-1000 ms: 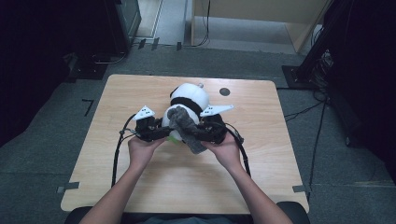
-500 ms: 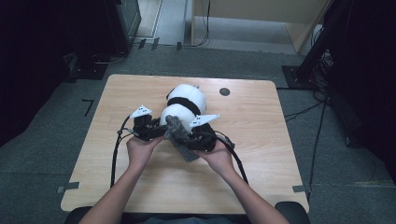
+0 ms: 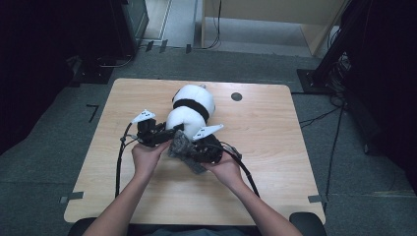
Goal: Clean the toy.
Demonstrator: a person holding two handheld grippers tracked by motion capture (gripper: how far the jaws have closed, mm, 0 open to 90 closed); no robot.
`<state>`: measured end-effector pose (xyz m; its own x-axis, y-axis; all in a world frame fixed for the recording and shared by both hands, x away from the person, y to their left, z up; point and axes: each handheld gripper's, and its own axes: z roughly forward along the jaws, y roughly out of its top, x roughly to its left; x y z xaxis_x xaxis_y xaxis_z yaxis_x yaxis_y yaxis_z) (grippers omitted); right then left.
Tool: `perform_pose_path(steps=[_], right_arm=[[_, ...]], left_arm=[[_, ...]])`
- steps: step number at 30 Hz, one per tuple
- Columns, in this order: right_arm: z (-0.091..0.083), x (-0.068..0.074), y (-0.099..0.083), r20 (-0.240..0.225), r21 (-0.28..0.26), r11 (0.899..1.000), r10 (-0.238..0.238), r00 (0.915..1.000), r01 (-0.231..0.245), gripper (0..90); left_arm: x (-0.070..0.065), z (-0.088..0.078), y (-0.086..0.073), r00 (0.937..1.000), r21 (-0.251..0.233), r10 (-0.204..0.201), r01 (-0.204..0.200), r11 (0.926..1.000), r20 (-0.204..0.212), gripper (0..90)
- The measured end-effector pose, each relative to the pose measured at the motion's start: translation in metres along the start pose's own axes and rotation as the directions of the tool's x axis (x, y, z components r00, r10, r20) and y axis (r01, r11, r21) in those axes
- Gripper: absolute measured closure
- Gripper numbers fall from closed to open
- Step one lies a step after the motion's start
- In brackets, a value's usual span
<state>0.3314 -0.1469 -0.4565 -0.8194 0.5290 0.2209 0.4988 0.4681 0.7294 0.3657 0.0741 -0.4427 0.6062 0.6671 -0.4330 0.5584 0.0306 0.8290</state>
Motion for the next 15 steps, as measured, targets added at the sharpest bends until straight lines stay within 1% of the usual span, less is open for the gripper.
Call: perform_pose_path(steps=[1,3,5,7,9,11,15], right_arm=[[0.002,-0.001,-0.001,0.001,0.009,1.0,0.01,1.0,-0.01,76.0],[0.007,0.0,-0.002,0.019,0.037,0.999,0.006,0.9998,-0.007,76.0],[0.008,0.0,-0.002,0.037,0.029,1.0,-0.001,0.9993,0.0,76.2],[0.004,-0.002,-0.001,0.058,0.017,1.0,-0.006,0.9983,0.005,76.3],[-0.002,-0.007,-0.001,0.072,0.002,1.0,-0.005,0.9974,0.004,76.2],[-0.009,-0.014,-0.002,0.083,-0.007,1.0,0.011,0.9965,-0.011,76.2],[-0.017,-0.027,-0.005,0.128,-0.003,1.0,0.023,0.9915,-0.023,76.2]], left_arm=[[-0.001,-0.001,0.0,0.9999,-0.006,-0.009,0.009,0.9999,0.012,46.1],[-0.003,-0.002,0.002,0.9995,-0.019,-0.012,0.013,0.9997,0.028,46.0],[-0.004,-0.004,0.003,0.9997,-0.027,0.007,-0.007,0.9996,0.024,46.0],[-0.003,-0.007,0.004,0.9996,-0.032,0.006,-0.005,0.9995,0.027,46.0],[0.0,-0.009,0.005,0.9996,-0.039,0.001,0.001,0.9992,0.028,46.0],[0.001,-0.011,0.005,0.9996,-0.044,-0.001,0.002,0.999,0.026,46.0],[0.003,-0.014,0.006,0.9995,-0.054,-0.003,0.005,0.9985,0.032,46.1]])
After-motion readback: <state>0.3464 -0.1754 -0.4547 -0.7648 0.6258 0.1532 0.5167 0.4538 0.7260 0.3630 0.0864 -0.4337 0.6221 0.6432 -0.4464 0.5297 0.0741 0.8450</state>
